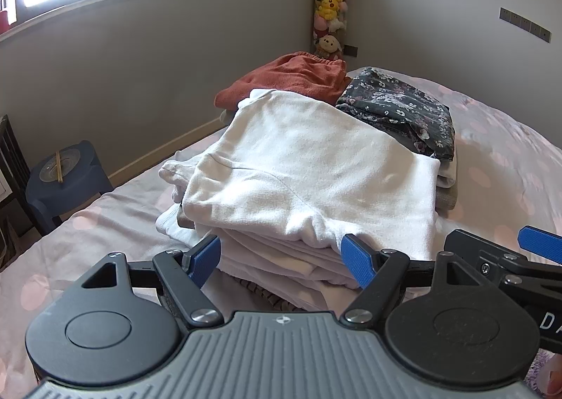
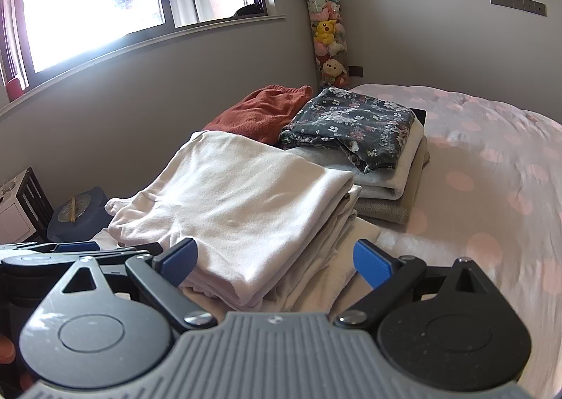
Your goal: Fold clothes
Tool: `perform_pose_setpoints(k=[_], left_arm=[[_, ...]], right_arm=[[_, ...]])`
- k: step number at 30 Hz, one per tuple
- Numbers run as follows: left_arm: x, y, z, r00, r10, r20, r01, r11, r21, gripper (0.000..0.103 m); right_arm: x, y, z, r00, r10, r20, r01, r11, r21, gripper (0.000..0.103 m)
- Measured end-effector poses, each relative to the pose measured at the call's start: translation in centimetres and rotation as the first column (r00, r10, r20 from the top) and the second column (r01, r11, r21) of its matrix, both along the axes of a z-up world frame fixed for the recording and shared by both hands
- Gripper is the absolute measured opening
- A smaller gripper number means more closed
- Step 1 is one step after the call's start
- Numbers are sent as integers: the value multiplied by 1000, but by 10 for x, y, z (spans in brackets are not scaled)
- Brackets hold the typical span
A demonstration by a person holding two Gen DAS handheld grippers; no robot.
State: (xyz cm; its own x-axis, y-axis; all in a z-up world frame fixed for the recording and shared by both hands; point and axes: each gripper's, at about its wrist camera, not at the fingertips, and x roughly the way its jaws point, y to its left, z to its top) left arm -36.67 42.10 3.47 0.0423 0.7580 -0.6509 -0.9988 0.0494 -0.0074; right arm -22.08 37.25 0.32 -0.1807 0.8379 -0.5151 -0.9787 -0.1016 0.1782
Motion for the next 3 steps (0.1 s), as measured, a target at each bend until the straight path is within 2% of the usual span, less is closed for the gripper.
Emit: perform_pose_setpoints(k=[3], left_arm=[[0, 0, 0, 1000, -1, 3, 1, 1000, -2, 75]], right_arm=[[1, 0, 0, 1000, 0, -5, 0, 1000, -3, 96]])
